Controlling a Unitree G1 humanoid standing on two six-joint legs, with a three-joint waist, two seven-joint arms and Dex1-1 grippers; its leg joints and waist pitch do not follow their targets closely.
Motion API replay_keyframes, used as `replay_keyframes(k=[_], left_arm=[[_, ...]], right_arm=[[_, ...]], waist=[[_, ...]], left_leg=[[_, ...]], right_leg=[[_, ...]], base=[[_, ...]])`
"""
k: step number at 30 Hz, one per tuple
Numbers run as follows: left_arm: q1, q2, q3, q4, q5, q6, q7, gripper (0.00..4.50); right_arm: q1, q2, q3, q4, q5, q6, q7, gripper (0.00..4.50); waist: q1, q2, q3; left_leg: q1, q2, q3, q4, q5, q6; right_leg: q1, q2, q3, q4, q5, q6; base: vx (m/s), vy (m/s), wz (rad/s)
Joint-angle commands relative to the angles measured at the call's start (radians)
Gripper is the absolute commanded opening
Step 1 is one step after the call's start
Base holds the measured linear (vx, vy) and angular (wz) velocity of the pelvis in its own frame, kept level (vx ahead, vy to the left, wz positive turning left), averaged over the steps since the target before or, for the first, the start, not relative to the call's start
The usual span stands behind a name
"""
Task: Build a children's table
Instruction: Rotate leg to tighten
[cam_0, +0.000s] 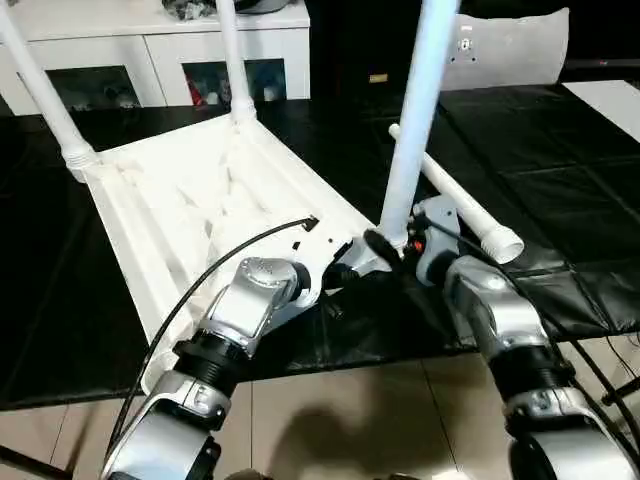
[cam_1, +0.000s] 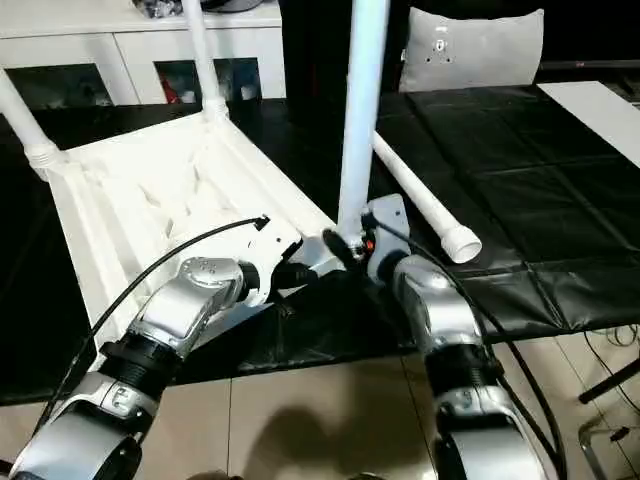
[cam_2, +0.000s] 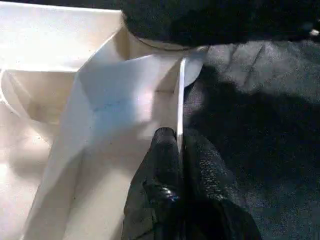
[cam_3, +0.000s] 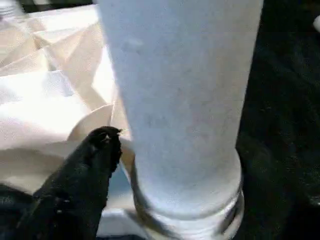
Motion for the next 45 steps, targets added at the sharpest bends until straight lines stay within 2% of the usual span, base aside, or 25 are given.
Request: replay_keyframes(k=[1,3,4,6,12,16,18,19,20,21,22,23,24,26,30,35,36,39,45], left_arm=[[0.008,0.015,0.005,-0.002,-0.020,-0.055,-0.033,0.00],[0.008,0.025,0.000,-0.001,-0.018,-0.063,-0.048,0.00],[0.008,0.055,-0.021,0.011,-0.008,-0.099,-0.099,0.00],[0.008,0.092,-0.047,0.021,-0.002,-0.132,-0.159,0.00],[0.019,0.184,-0.125,0.015,0.008,-0.233,-0.339,0.00],[0.041,0.241,-0.180,-0.028,-0.005,-0.297,-0.491,0.00],[0.045,0.254,-0.193,-0.036,-0.003,-0.309,-0.518,0.00],[0.046,0.265,-0.207,-0.037,0.002,-0.319,-0.540,0.00],[0.046,0.269,-0.211,-0.037,0.003,-0.323,-0.547,0.00],[0.047,0.275,-0.218,-0.038,0.005,-0.332,-0.560,0.00],[0.045,0.281,-0.225,-0.037,0.005,-0.340,-0.576,0.00],[0.045,0.284,-0.228,-0.036,0.005,-0.346,-0.587,0.00],[0.044,0.288,-0.230,-0.033,0.006,-0.356,-0.597,0.00],[0.043,0.289,-0.230,-0.031,0.007,-0.361,-0.601,0.00],[0.037,0.293,-0.235,-0.025,0.012,-0.378,-0.611,0.00],[0.038,0.290,-0.237,-0.019,0.014,-0.385,-0.615,0.00],[0.039,0.290,-0.238,-0.019,0.014,-0.386,-0.615,0.00],[0.041,0.291,-0.239,-0.018,0.016,-0.388,-0.615,0.00],[0.043,0.288,-0.230,-0.015,0.006,-0.376,-0.611,0.00]], right_arm=[[0.026,-0.018,0.016,-0.029,0.009,-0.009,0.056,4.17],[0.035,-0.031,0.014,-0.040,0.012,-0.016,0.077,4.21],[0.054,-0.075,0.014,-0.059,0.016,-0.042,0.138,4.42],[0.069,-0.130,0.023,-0.071,0.018,-0.073,0.221,4.42],[0.088,-0.250,0.056,-0.130,0.044,-0.079,0.446,4.42],[0.086,-0.305,0.094,-0.142,0.037,-0.129,0.564,4.42],[0.087,-0.316,0.104,-0.147,0.046,-0.140,0.610,4.42],[0.087,-0.324,0.117,-0.150,0.045,-0.150,0.647,4.42],[0.086,-0.327,0.122,-0.151,0.044,-0.154,0.659,4.42],[0.086,-0.330,0.129,-0.153,0.045,-0.156,0.679,4.17],[0.086,-0.336,0.140,-0.161,0.050,-0.146,0.710,4.17],[0.087,-0.340,0.147,-0.166,0.055,-0.140,0.729,4.08],[0.088,-0.344,0.156,-0.171,0.058,-0.137,0.749,4.08],[0.088,-0.346,0.165,-0.172,0.061,-0.134,0.764,3.78],[0.092,-0.330,0.202,-0.154,0.045,-0.144,0.798,3.48],[0.096,-0.314,0.213,-0.139,0.048,-0.120,0.808,3.04],[0.098,-0.313,0.215,-0.137,0.048,-0.119,0.808,2.93],[0.103,-0.312,0.219,-0.135,0.049,-0.108,0.810,2.67],[0.124,-0.298,0.219,-0.143,0.066,-0.085,0.809,2.52]], waist=[[0.009,-0.018,-0.060],[0.008,-0.019,-0.059],[0.008,-0.021,-0.059],[0.013,-0.020,-0.060],[0.022,-0.018,-0.061],[0.031,-0.016,-0.060],[0.040,-0.015,-0.059],[0.045,-0.019,-0.059],[0.051,-0.017,-0.059],[0.052,-0.016,-0.058],[0.056,-0.016,-0.058],[0.058,-0.022,-0.057],[0.061,-0.020,-0.057],[0.067,-0.021,-0.057],[0.069,-0.022,-0.059],[0.069,-0.021,-0.061],[0.070,-0.017,-0.061],[0.069,-0.019,-0.061],[0.070,-0.020,-0.061]], left_leg=[[0.000,0.043,-0.011,-0.054,-0.146,0.093],[0.000,0.043,-0.011,-0.055,-0.155,0.089],[-0.001,0.042,-0.012,-0.055,-0.157,0.088],[0.001,0.045,-0.013,-0.054,-0.154,0.091],[0.003,0.047,-0.012,-0.051,-0.153,0.105],[0.007,0.053,-0.011,-0.052,-0.157,0.100],[0.007,0.055,-0.010,-0.053,-0.163,0.096],[0.009,0.057,-0.009,-0.052,-0.169,0.096],[0.010,0.057,-0.010,-0.053,-0.173,0.094],[0.010,0.058,-0.010,-0.054,-0.172,0.092],[0.011,0.058,-0.010,-0.054,-0.181,0.089],[0.011,0.059,-0.010,-0.055,-0.181,0.087],[0.010,0.058,-0.011,-0.055,-0.181,0.086],[0.012,0.058,-0.010,-0.055,-0.185,0.080],[0.010,0.058,-0.012,-0.056,-0.179,0.073],[0.007,0.057,-0.012,-0.054,-0.162,0.076],[0.009,0.057,-0.013,-0.055,-0.164,0.074],[0.009,0.057,-0.013,-0.055,-0.168,0.072],[0.009,0.057,-0.013,-0.055,-0.177,0.067]], right_leg=[[0.063,-0.067,0.042,-0.082,-0.185,-0.216],[0.062,-0.067,0.044,-0.083,-0.197,-0.210],[0.063,-0.069,0.043,-0.084,-0.207,-0.207],[0.061,-0.070,0.045,-0.083,-0.207,-0.201],[0.061,-0.069,0.045,-0.076,-0.160,-0.221],[0.056,-0.069,0.045,-0.074,-0.163,-0.238],[0.055,-0.070,0.045,-0.072,-0.164,-0.244],[0.054,-0.070,0.046,-0.072,-0.165,-0.244],[0.053,-0.070,0.045,-0.070,-0.173,-0.243],[0.053,-0.071,0.046,-0.071,-0.174,-0.242],[0.052,-0.070,0.046,-0.071,-0.180,-0.241],[0.053,-0.072,0.048,-0.072,-0.186,-0.238],[0.054,-0.072,0.047,-0.071,-0.191,-0.237],[0.052,-0.074,0.048,-0.073,-0.213,-0.228],[0.053,-0.075,0.048,-0.073,-0.215,-0.220],[0.055,-0.073,0.047,-0.068,-0.177,-0.229],[0.054,-0.073,0.047,-0.069,-0.178,-0.230],[0.055,-0.073,0.046,-0.069,-0.176,-0.230],[0.056,-0.074,0.047,-0.071,-0.191,-0.227]], base=[[0.000,0.000,0.00],[0.000,0.000,0.00],[0.000,0.000,0.00],[0.000,0.000,0.00],[0.000,0.000,0.00],[0.000,0.000,0.00],[0.000,0.000,0.00],[0.000,0.000,0.00],[0.000,0.000,0.00],[0.000,0.000,0.00],[0.000,0.000,0.00],[0.000,0.000,0.00],[0.000,0.000,0.00],[0.000,0.000,0.00],[0.000,0.000,0.00],[0.000,0.000,0.00],[0.000,0.000,0.00],[0.000,0.000,0.00],[0.000,0.000,0.00]])
